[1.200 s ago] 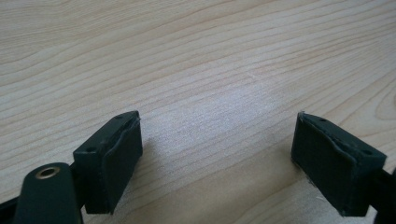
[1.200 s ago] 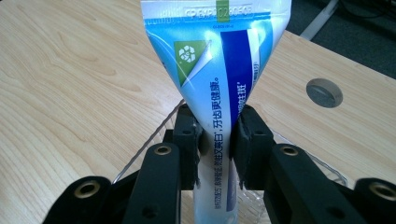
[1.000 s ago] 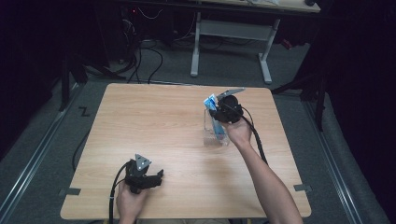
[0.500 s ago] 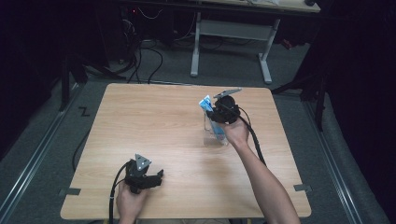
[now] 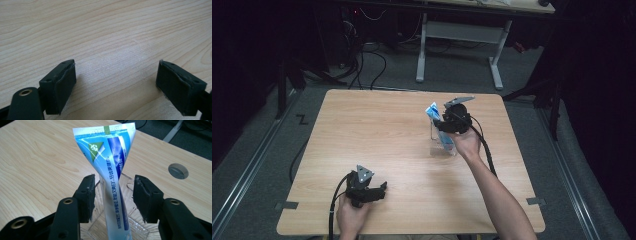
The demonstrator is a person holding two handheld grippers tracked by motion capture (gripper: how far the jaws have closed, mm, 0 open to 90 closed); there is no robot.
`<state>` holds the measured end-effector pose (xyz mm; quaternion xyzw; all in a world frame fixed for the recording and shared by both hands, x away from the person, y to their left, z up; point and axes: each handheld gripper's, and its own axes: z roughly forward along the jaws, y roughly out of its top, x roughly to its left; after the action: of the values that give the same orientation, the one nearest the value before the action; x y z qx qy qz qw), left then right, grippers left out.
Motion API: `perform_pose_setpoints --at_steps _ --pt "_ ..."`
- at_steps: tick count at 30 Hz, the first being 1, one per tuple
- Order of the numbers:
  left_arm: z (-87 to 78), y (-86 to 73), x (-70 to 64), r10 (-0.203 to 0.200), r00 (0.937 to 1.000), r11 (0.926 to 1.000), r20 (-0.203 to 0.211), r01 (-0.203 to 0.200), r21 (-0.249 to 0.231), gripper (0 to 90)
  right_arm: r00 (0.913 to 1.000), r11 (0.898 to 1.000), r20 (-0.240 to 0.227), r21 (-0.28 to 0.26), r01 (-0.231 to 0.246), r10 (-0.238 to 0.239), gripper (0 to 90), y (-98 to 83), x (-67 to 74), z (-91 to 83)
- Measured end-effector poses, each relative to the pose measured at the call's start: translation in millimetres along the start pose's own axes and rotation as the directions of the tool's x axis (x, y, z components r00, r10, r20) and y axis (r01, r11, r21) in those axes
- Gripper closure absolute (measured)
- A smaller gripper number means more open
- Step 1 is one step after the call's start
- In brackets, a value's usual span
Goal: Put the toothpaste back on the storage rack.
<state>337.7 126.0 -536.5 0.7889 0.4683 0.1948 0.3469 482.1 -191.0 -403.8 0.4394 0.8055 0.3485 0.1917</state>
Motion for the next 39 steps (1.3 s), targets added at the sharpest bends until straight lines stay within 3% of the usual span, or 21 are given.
perform_pose_setpoints --at_steps 10,39 --pt "-0.1 0.0 0.1 0.001 1.0 1.0 0.0 -0.001 0.002 16.7 1.0 0.998 0.002 -0.056 -0.009 0.009 50.8 1.1 -2.3 -15.3" --pt "0.0 0.0 -0.1 0.0 1.0 1.0 -0.001 0.0 0.0 16.7 0.9991 0.993 0.018 -0.11 -0.036 0.038 49.4 -11.2 -12.9 -58.9"
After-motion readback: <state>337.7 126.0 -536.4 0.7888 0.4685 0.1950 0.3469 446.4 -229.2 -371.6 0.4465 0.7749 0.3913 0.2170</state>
